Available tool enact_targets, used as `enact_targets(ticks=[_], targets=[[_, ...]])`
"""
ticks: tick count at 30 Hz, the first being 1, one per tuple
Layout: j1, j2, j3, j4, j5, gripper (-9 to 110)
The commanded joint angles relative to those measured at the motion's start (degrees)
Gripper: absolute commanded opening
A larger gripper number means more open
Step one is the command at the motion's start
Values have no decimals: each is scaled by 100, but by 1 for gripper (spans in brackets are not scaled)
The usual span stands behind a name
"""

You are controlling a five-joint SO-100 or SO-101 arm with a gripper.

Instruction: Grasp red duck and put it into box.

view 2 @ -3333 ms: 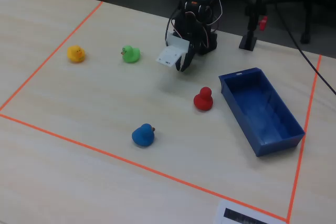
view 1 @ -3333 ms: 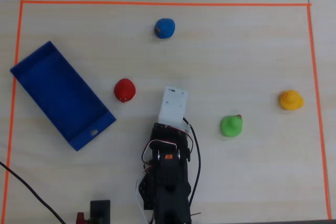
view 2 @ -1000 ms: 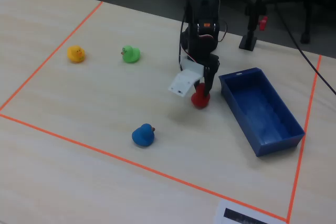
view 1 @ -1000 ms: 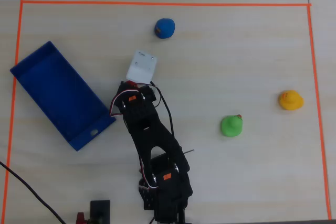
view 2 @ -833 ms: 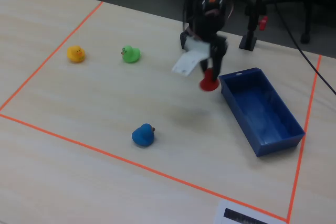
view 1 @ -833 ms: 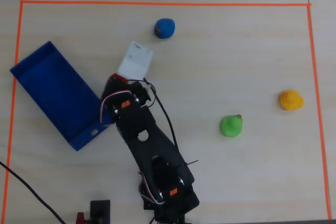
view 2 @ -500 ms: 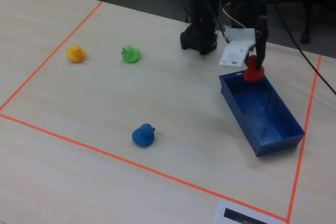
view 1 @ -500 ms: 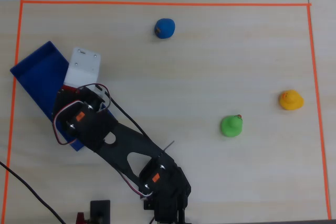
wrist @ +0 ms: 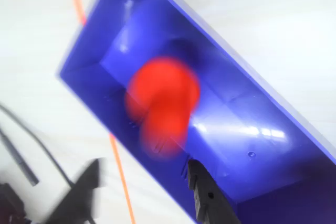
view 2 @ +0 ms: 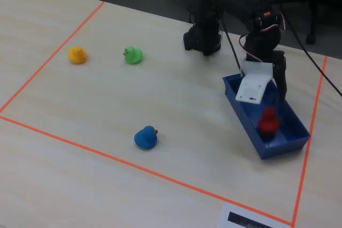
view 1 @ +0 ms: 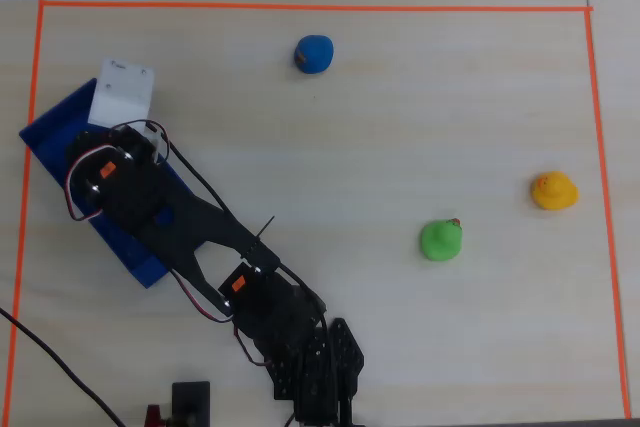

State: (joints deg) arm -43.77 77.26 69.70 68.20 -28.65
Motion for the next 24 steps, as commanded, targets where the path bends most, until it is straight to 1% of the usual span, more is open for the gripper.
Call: enact_targets(ticks=[1, 2, 3, 4, 6, 7, 9, 13, 16, 20, 21, 24], targets=[[70, 246, -185, 149, -70, 35], [185, 431, -176, 255, -97, 38], [325, 712, -97, 343, -158, 37], [492, 1099, 88, 396, -281, 32], [914, 2180, 756, 378, -501, 9], [1169, 2839, 1345, 246, -712, 0], [1767, 4447, 3050, -290, -1195, 0], [3023, 7559, 6882, -1169, -2593, 0], [3832, 9123, 9018, -1573, -3428, 0], [4342, 10310, 10635, -1538, -4104, 0], [4421, 10582, 10854, -1345, -4263, 0], [4447, 11083, 10854, -501, -4280, 0]])
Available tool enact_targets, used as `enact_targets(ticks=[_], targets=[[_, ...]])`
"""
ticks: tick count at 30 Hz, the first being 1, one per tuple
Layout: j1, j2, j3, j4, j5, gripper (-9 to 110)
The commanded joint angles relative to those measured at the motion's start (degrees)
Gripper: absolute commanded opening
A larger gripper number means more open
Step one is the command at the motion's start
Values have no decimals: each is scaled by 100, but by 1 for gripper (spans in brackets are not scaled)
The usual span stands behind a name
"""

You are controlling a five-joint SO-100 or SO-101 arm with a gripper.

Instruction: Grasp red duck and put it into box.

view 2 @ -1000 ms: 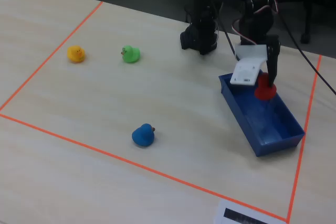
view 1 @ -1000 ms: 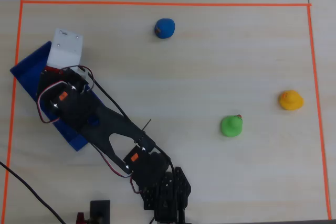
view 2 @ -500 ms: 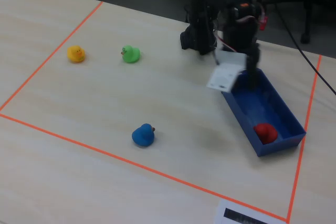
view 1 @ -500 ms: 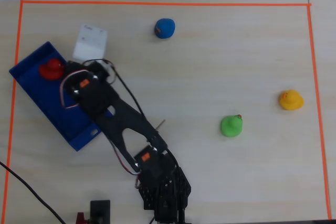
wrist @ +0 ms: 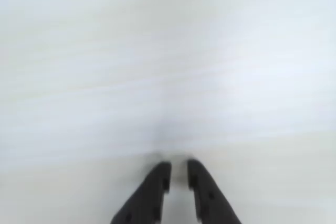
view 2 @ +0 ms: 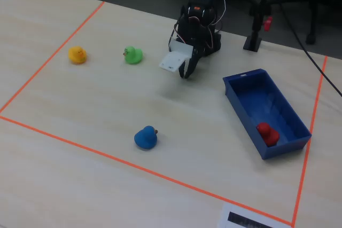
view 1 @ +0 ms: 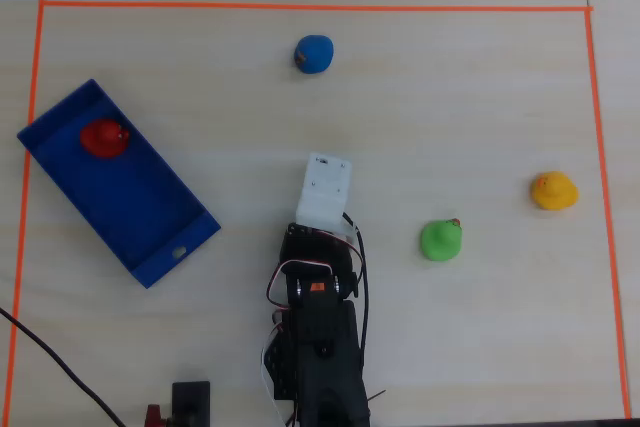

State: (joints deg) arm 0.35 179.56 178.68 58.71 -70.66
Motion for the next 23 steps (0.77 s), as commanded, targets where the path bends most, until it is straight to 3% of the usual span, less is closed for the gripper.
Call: enact_targets(ticks=[1, 5, 23], targets=[[9, 1011, -44, 756, -88, 0], [-35, 1020, -44, 1626, -343, 0], [149, 1020, -44, 1626, -167, 1]])
